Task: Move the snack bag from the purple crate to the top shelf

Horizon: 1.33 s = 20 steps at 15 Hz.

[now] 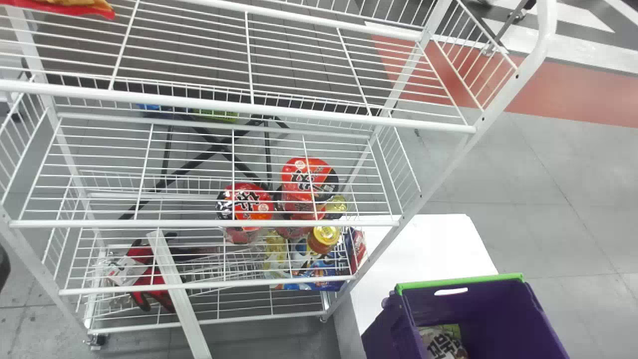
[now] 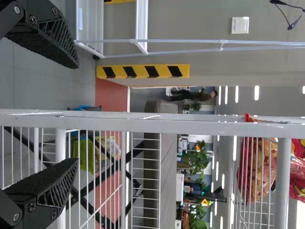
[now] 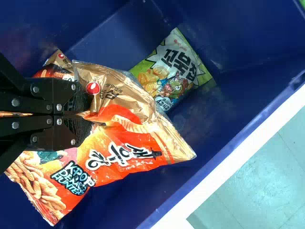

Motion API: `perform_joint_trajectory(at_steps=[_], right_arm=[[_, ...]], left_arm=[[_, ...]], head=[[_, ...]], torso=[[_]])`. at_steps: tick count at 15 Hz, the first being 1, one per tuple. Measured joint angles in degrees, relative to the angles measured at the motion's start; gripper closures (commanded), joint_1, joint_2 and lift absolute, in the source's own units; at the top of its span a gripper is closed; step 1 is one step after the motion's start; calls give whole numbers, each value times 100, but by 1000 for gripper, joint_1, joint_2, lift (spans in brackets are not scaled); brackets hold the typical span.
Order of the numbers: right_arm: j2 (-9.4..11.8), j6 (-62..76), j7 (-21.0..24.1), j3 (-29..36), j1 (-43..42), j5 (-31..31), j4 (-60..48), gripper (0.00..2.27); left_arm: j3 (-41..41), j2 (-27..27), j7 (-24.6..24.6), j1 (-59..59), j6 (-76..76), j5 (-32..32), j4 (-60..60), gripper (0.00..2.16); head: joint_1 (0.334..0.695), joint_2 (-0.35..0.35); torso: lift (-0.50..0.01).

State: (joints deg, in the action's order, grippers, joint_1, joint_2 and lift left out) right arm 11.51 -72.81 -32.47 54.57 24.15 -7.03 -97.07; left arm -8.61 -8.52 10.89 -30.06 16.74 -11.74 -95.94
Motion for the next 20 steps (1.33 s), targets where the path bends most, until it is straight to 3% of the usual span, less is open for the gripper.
perform_joint_trajectory(at_steps=[20], right_arm=[[-35, -289, -57, 256, -30, 306, -235, 2240]], left_arm=[[70, -17, -17, 62, -35, 5, 75, 134]], head=[[695, -350]], torso=[[-227]])
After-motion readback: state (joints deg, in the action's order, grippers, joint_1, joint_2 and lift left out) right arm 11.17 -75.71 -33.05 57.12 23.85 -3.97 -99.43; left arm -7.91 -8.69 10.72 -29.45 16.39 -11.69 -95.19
